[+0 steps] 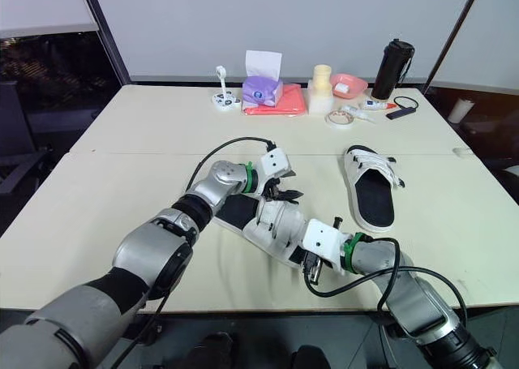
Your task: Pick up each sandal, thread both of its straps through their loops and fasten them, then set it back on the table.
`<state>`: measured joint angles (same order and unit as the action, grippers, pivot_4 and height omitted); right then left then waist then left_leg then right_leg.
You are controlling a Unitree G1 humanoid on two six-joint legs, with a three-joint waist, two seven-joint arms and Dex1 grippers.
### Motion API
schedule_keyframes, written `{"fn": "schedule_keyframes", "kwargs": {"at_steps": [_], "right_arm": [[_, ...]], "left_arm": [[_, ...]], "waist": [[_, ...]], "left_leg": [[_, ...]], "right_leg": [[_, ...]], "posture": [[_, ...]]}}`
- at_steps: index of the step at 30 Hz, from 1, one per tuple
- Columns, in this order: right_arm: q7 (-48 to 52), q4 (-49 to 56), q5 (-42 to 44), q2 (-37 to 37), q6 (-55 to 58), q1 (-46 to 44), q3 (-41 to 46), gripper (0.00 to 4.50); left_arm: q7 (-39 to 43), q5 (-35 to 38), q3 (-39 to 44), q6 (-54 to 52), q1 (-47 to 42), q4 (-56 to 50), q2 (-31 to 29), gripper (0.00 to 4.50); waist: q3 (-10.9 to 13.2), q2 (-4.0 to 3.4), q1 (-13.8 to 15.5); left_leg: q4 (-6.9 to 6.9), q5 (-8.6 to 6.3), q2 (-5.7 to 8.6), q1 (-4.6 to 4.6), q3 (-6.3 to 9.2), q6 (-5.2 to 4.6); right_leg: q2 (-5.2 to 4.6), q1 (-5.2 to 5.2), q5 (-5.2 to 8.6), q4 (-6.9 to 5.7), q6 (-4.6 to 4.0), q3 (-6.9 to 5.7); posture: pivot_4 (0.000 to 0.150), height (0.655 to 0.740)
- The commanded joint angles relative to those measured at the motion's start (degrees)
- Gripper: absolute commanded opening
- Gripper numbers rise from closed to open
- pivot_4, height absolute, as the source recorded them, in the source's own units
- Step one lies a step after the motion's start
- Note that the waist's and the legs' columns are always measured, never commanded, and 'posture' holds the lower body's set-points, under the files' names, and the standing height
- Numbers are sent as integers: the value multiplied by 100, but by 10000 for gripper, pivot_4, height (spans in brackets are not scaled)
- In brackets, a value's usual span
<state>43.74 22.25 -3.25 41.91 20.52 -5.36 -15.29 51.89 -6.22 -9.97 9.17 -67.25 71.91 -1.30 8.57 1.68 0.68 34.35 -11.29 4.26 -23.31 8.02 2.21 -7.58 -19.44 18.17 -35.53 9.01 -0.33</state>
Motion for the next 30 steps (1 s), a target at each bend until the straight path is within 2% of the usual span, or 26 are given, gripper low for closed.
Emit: {"fn": "schedule_keyframes", "kwargs": {"at_steps": [1,5,9,12,14,19,22,25,28,30], "right_arm": [[206,-664,-205,89,258,272,-372,0],[201,-674,-212,81,238,275,-390,0],[218,-676,-229,68,226,286,-395,0],[230,-667,-222,70,237,283,-379,0],[243,-663,-224,86,233,289,-367,0],[269,-666,-227,109,224,291,-361,0],[279,-677,-224,121,216,286,-352,0],[282,-672,-215,131,216,288,-348,0],[291,-655,-204,149,224,302,-337,0],[296,-631,-202,156,238,315,-329,0]], "left_arm": [[298,507,583,-280,-327,-262,-496,30483],[540,1168,1204,-1293,-460,-399,-654,30483],[394,1872,1950,-2574,-601,-460,-780,30483],[895,1800,1773,-2437,-285,-913,-924,30483],[1204,1621,1517,-2028,15,-1284,-1043,30483],[1758,820,620,377,847,-1868,-1498,30483],[1869,446,269,1978,1083,-1719,-1774,30483],[1849,215,46,3086,1134,-1442,-1920,30483],[1639,-229,-327,4630,1165,-1159,-2040,30483],[1449,-391,-451,5184,1121,-946,-2015,30483]], "waist": [[10,-8,-27],[26,-3,-48],[29,11,-40],[29,11,-44],[29,7,-49],[30,7,-32],[30,8,2],[29,8,5],[29,8,5],[28,7,5]], "left_leg": [[0,2,0,-4,-1,-2],[-1,4,1,-10,-1,-2],[-2,3,2,-4,7,-2],[1,3,3,-1,6,-2],[0,3,2,-1,6,-1],[-10,5,1,-4,2,3],[-10,5,0,-3,2,5],[-10,-4,-4,-4,4,20],[-10,-5,-5,-3,6,21],[-10,2,-4,-3,5,9]], "right_leg": [[-1,0,0,-3,0,1],[-1,-15,0,-45,-1,2],[0,-20,12,-53,15,2],[-1,-18,12,-51,15,2],[-1,-16,-1,-53,-7,3],[0,-16,-5,-52,-16,8],[-1,-23,-9,-45,-24,9],[-2,-28,-9,-36,-27,9],[-4,-28,-9,-32,-27,10],[-4,-27,-9,-29,-27,11]], "posture": [[1500,7400],[1500,7400],[1500,7400],[1500,7400],[1500,7400],[1500,7400],[1500,7400],[1500,7400],[1500,7400],[1500,7400]]}}
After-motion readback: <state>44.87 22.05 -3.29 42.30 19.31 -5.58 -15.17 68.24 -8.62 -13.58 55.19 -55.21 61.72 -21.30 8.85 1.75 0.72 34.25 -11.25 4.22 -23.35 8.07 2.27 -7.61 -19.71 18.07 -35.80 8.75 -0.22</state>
